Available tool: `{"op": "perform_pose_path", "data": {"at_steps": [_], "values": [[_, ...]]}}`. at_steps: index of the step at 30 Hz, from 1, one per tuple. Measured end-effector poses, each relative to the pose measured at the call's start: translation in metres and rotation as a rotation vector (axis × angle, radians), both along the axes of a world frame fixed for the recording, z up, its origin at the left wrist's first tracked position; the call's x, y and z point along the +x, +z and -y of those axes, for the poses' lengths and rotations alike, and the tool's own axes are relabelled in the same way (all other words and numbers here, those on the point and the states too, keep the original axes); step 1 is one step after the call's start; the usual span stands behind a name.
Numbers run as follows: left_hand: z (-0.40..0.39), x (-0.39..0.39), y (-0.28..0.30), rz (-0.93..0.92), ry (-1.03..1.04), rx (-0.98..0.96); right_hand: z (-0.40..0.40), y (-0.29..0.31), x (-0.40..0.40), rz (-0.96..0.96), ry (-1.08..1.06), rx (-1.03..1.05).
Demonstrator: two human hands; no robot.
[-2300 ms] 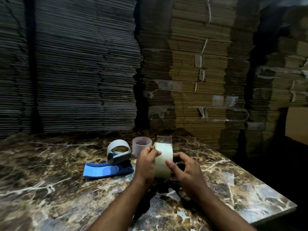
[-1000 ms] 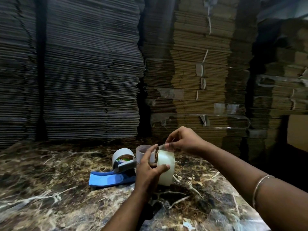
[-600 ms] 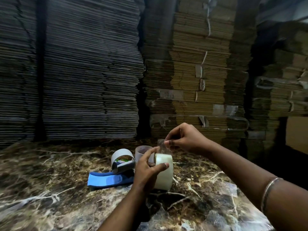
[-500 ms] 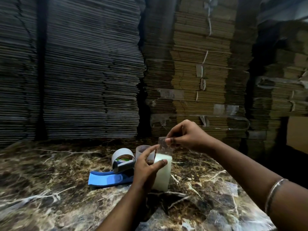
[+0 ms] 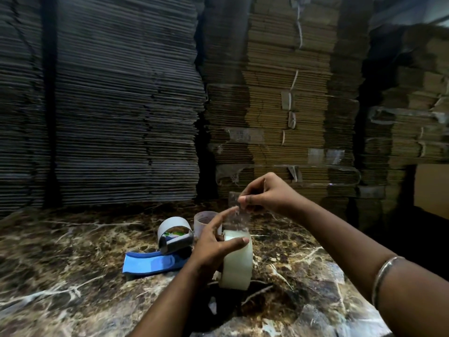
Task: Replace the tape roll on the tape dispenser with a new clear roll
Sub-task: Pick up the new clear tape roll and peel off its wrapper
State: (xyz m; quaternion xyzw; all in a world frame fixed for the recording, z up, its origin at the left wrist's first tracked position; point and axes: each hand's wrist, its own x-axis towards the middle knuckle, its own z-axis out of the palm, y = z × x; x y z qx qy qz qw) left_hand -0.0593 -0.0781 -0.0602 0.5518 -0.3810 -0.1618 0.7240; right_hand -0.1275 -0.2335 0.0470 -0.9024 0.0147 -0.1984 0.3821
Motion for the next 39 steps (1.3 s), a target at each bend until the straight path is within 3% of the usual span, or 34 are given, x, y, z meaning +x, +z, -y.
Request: {"op": "perform_pose_path", "data": {"at_steps": [13, 21, 27, 32, 39], "values": [[0.001, 0.001, -0.002, -0.042, -0.136, 0.068, 0.014, -0.027, 0.001, -0.108, -0.042, 0.238], [0.002, 0.006, -0.004, -0.088, -0.153, 0.037, -0.001, -0.058, 0.005, -0.102, -0.07, 0.641], [0.004, 0.014, -0.006, -0.135, -0.147, 0.03, -0.01, -0.079, -0.002, -0.028, -0.109, 0.709], [0.004, 0.013, -0.009, -0.134, -0.114, 0.022, -0.026, -0.111, -0.02, 0.051, 0.042, 0.749], [0.002, 0.014, -0.007, -0.115, -0.064, 0.033, -0.032, -0.134, -0.019, 0.097, 0.165, 0.624]]}}
